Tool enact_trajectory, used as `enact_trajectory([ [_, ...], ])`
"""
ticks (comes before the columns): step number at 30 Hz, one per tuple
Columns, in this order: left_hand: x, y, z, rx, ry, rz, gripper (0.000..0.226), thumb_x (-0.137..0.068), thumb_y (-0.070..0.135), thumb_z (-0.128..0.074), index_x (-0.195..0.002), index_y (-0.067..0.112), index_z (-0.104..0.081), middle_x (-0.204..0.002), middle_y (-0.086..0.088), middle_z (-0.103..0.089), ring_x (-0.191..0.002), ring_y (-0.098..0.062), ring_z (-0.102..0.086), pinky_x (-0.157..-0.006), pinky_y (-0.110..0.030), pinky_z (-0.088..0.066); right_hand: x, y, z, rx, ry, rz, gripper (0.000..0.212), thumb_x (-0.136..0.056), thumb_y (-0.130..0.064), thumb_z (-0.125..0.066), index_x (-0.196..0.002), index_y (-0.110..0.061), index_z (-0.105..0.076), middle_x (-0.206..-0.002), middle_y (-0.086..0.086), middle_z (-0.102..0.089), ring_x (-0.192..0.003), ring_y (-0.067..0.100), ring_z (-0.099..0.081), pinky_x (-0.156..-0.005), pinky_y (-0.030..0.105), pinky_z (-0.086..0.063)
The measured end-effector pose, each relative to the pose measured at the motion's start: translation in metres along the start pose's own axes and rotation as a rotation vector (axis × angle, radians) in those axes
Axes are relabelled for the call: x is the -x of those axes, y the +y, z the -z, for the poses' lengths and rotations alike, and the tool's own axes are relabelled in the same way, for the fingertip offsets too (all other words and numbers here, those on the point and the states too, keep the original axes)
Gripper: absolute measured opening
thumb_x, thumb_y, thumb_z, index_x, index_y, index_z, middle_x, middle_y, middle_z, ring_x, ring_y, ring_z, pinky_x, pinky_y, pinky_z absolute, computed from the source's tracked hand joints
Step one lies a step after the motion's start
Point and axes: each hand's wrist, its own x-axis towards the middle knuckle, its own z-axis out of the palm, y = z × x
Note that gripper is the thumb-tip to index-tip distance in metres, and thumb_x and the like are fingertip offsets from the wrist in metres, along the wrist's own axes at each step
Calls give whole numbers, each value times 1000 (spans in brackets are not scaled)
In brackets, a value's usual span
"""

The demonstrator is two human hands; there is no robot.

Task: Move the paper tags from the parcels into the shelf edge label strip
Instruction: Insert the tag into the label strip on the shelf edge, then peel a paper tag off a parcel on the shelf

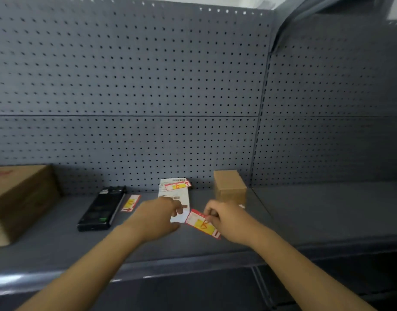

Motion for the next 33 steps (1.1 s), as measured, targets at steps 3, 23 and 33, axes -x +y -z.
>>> enact_trajectory([
  [3,41,-46,13,9,22,122,32,-86,35,-61,-118,29,-57,-116,10,-63,-102,-11,-60,-87,-28,-50,-24,-48,-26,46,-34,106,13,-95,-19,-50,-103,-20,-60,-104,7,-66,-85,22,-63,-73,40,-55],
  [23,409,-354,70,-251,-27,792,30,-89,30,-52,-119,26,-54,-119,2,-61,-108,-21,-59,-86,-34,-47,-100,-462,-269,-46,-312,605,21,-90,-16,-48,-99,-26,-64,-100,2,-67,-89,21,-62,-76,38,-53],
  [33,450,-493,72,-303,-73,904,30,-91,30,-53,-120,25,-55,-121,2,-61,-110,-21,-58,-91,-34,-47,-187,-577,-351,-37,-333,648,21,-88,-16,-49,-95,-25,-66,-101,4,-68,-88,23,-63,-74,36,-54],
])
